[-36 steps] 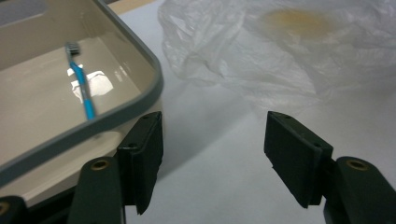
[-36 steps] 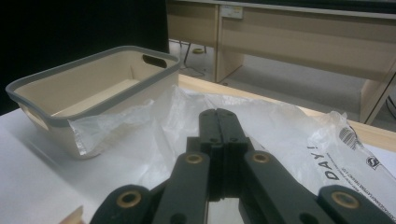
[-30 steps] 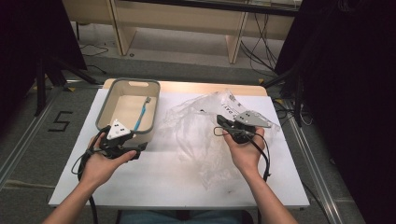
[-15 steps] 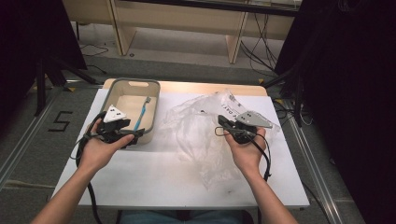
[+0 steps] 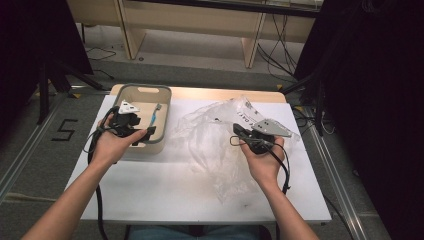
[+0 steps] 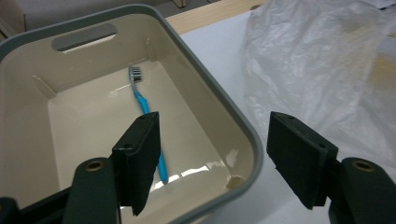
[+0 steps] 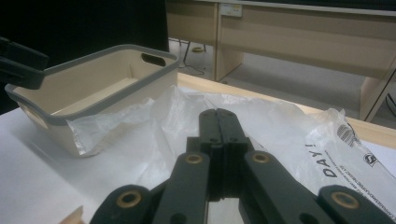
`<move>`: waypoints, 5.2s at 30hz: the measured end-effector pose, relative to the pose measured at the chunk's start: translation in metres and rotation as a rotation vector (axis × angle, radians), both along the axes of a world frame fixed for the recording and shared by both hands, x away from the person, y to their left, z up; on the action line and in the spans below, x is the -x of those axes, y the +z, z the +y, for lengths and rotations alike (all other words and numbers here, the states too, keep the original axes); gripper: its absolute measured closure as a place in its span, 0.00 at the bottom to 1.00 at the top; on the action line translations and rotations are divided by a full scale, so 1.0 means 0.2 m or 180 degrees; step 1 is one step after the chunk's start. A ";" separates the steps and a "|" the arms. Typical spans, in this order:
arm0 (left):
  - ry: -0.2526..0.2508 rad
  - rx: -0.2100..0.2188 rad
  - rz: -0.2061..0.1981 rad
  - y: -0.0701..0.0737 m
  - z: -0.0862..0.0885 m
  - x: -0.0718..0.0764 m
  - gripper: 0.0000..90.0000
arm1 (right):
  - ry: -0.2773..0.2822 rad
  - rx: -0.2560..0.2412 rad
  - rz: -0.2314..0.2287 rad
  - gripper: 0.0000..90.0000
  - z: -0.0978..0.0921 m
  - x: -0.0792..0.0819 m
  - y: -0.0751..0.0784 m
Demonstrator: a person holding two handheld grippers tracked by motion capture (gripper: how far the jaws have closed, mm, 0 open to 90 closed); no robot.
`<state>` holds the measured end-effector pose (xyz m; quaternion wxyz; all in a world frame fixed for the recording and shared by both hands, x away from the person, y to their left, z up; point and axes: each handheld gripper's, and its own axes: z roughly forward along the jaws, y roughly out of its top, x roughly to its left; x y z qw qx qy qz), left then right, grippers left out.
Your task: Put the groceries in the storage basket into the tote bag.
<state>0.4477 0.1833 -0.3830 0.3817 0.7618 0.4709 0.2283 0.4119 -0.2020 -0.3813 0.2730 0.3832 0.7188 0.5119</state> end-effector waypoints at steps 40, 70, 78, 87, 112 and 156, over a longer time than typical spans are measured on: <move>0.0544 -0.0416 0.0326 -0.17 0.01 -0.50 0.41 | 0.0019 0.0010 0.0040 1.00 0.01 0.00 -0.02; 0.0595 -0.0516 0.0672 -0.31 -0.05 -0.66 0.42 | 0.0027 0.0023 0.0064 1.00 0.01 0.00 -0.03; 0.0597 -0.0522 0.0763 -0.35 -0.06 -0.68 0.46 | 0.0031 0.0024 0.0062 1.00 0.01 0.00 -0.03; 0.0598 -0.0466 0.0861 -0.39 -0.07 -0.69 0.50 | 0.0034 0.0016 0.0066 1.00 0.01 0.00 -0.02; 0.0585 -0.0432 0.1043 -0.43 -0.06 -0.71 0.64 | 0.0035 -0.0001 0.0058 1.00 0.01 0.00 -0.02; 0.0715 -0.0540 0.1176 -0.42 -0.09 -0.71 0.90 | 0.0040 0.0018 0.0063 1.00 0.01 0.00 -0.02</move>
